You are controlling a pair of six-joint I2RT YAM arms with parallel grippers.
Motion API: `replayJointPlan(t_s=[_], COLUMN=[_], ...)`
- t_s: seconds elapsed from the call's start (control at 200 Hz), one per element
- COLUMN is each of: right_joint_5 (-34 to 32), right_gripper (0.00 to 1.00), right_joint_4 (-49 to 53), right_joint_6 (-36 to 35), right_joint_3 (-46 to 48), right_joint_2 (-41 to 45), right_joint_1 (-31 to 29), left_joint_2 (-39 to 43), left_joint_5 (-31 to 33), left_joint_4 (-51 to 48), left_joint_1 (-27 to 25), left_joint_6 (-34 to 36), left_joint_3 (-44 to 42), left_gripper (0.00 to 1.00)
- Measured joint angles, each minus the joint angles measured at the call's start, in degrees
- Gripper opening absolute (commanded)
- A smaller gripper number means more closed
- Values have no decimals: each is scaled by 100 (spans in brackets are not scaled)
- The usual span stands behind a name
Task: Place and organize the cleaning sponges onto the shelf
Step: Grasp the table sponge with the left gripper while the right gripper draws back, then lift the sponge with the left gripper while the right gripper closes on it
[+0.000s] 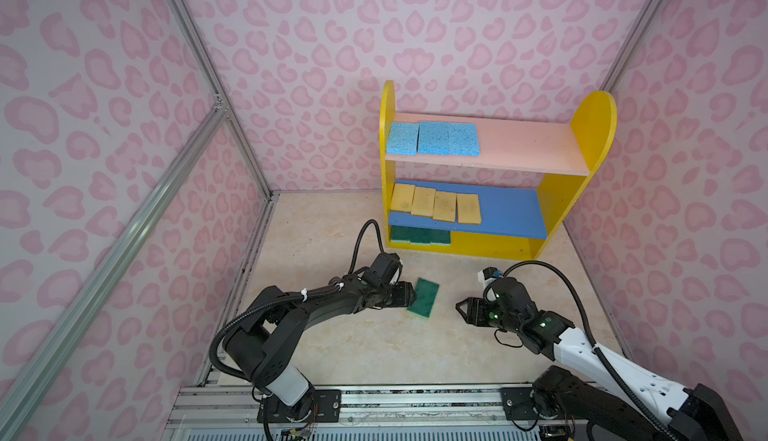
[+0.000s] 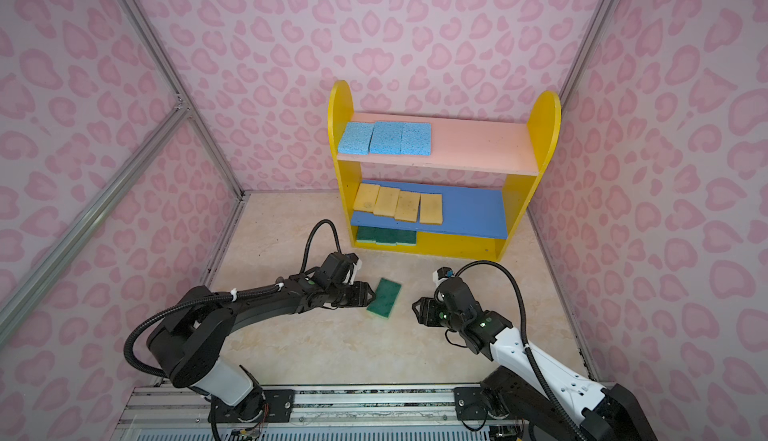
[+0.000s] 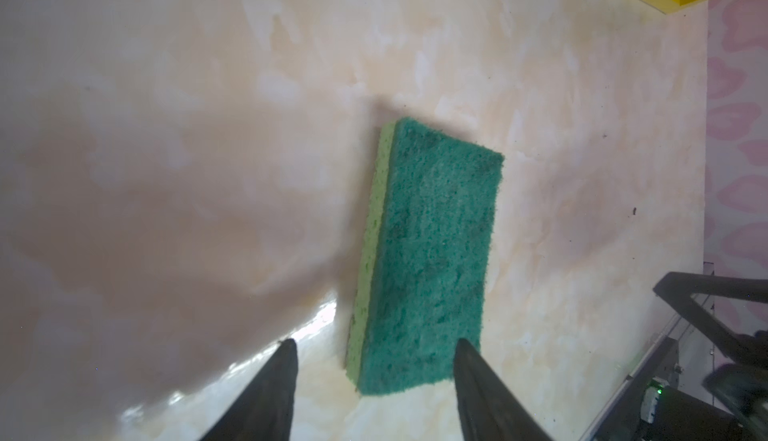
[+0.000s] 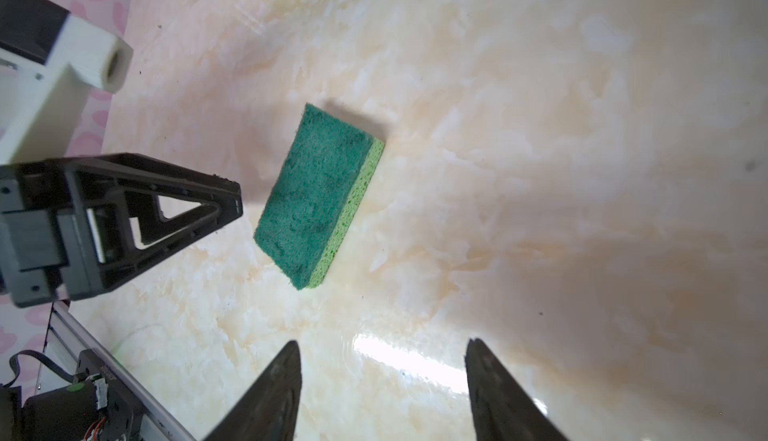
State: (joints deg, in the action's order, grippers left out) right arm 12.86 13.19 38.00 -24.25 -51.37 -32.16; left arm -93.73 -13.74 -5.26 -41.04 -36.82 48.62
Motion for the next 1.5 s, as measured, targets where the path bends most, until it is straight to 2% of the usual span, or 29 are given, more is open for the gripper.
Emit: replayJointPlan(t_s=[0.195,0.375,0.415,0.5,0.57,0.775,0.84,0.97,1.16,1.265,1.5], right_joint_5=[229,393,411,470,492,719,859,1016,1117,1202,1394], right_gripper=[63,64,64,64,64,62,57,57,59,56,54], right_joint_4=[15,37,37,37,35,-415,-885,-1843,-2975,-3407,-4118], right_joint_6=[15,-7,-9,-9,-11,247,560,1268,1801,1996,2258], right_joint_3=[177,251,251,251,251,527,793,1130,892,693,352], right_joint_2=[428,466,461,448,448,444,422,201,-448,-944,-1722], right_joint_1=[380,481,481,490,490,492,490,378,-24,-125,-315], left_joint_2=[-570,-914,-968,-1067,-1082,-807,-553,9,400,533,634], left_joint_5=[-44,-120,-160,-170,-188,-98,-4,245,420,472,568], left_joint_4=[28,262,334,422,439,382,339,404,584,726,879], left_joint_1=[-79,-133,-136,-136,-136,-146,-146,-133,-94,-63,-13], left_joint_6=[22,-2,-33,-116,-184,-415,-553,-938,-1676,-2024,-2463], left_joint_3=[348,551,577,603,603,505,424,153,-26,-26,11], left_gripper=[57,44,38,15,4,4,4,4,4,4,4])
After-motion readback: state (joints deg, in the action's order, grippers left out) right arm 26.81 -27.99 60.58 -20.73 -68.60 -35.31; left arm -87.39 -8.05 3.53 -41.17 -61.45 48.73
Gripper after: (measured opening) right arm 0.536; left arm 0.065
